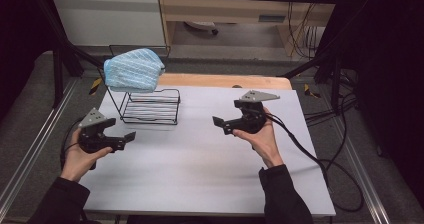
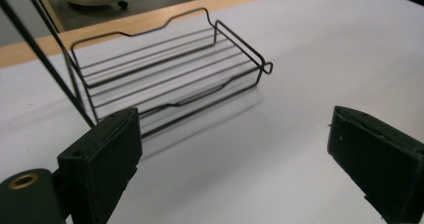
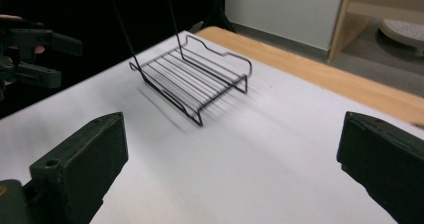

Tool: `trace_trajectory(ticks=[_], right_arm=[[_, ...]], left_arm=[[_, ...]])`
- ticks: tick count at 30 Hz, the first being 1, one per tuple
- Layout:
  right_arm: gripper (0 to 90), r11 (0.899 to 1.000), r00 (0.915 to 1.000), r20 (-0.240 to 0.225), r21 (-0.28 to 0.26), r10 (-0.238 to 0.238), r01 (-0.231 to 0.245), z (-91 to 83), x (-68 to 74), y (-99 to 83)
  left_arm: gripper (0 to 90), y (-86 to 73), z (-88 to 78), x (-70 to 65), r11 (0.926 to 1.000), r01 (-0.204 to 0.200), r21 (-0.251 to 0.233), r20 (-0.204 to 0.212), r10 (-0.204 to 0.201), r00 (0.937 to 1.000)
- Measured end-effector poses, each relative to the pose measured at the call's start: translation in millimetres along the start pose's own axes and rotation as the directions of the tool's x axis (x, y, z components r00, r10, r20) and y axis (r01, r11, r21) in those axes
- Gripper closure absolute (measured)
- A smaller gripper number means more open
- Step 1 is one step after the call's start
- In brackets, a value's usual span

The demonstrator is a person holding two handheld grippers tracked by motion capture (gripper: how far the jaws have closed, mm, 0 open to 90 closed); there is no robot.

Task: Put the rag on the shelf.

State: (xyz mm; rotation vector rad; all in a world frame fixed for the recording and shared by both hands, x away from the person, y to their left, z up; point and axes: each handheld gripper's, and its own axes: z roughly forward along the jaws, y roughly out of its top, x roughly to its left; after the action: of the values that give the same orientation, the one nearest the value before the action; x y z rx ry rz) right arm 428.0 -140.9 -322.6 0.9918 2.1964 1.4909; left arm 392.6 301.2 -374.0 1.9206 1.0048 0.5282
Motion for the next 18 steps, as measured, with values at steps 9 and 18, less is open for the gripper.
trace_trajectory(ticks=[9, 18], right_arm=[[0.6, 0.999, 0.9993, 0.025, 0.040, 0.027, -0.027, -32.0, -26.1, -65.3], [0.6, 0.992, 0.9950, 0.024, 0.081, 0.097, -0.098, -58.6, -48.8, -126.4]], left_arm=[[7.7, -35.3, 16.5, -11.7, 0.9990, -0.013, 0.044, 0.024, 0.012, 0.9996], [7.7, -55.2, 21.1, -14.8, 0.9963, -0.032, 0.080, 0.033, 0.029, 0.9990]])
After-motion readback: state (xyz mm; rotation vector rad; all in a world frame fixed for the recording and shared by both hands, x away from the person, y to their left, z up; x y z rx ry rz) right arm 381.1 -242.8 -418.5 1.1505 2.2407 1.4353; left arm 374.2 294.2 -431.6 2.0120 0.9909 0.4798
